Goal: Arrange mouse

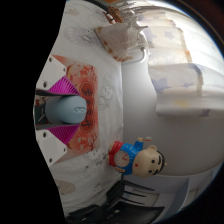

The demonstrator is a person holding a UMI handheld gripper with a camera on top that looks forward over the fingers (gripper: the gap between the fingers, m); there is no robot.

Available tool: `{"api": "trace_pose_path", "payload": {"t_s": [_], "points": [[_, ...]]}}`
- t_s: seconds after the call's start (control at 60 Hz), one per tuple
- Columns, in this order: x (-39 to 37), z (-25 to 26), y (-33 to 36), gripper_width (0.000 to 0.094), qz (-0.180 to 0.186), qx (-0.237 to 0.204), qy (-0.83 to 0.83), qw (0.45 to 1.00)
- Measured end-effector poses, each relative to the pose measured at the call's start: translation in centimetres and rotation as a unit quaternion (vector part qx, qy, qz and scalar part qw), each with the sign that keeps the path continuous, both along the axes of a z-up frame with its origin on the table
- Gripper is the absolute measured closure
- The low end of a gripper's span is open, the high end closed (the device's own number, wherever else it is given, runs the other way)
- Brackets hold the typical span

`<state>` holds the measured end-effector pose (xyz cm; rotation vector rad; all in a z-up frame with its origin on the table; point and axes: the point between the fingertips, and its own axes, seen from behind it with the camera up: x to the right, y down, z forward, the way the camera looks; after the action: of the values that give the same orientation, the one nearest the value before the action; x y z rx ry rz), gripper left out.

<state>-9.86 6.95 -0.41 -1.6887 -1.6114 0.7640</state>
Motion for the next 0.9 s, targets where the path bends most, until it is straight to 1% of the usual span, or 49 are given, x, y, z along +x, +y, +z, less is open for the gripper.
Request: {"api": "trace_pose_path", "payload": {"t_s": [0.05, 0.083, 0.117, 0.15, 0.183, 0.2, 0.217, 0.233, 0.283, 0.35, 0.483, 0.583, 0.717, 0.75, 0.8, 0.9], "points": [[0.3, -1.0, -0.2, 0.0519, 0.006, -0.005, -0.01, 1.0], [0.1, -0.8, -0.2, 0.0504, 0.013, -0.005, -0.002, 1.0], [0.3, -1.0, 0.0, 0.0442, 0.015, -0.001, -0.01, 1.0], [0.7, -0.8, 0.6, 0.032, 0.005, 0.002, -0.021, 1.0], [1.2, -0.1, 0.9, 0.0117, 0.0, 0.002, -0.026, 1.0], [1.5, 0.5, 1.1, 0.0067, -0.003, -0.001, -0.027, 1.0], [1.8, 1.0, 1.2, 0.01, -0.006, -0.003, -0.028, 1.0], [2.3, 1.6, 1.3, 0.0111, -0.009, -0.007, -0.031, 0.999], [4.3, 3.8, 1.2, 0.0084, -0.017, -0.021, -0.044, 0.999], [7.7, 7.3, 1.4, 0.0089, -0.024, -0.026, -0.061, 0.998], [15.7, 13.0, 1.6, 0.0092, -0.009, -0.01, -0.102, 0.995], [19.9, 16.3, 1.2, 0.0095, 0.014, -0.018, -0.099, 0.995], [22.6, 18.8, 2.4, 0.0094, 0.018, -0.002, -0.092, 0.996], [23.0, 19.2, 2.4, 0.0094, 0.018, -0.004, -0.09, 0.996], [23.3, 19.5, 2.5, 0.0095, 0.015, -0.01, -0.089, 0.996], [23.0, 19.9, 3.3, 0.0094, 0.015, 0.003, -0.076, 0.997]]}}
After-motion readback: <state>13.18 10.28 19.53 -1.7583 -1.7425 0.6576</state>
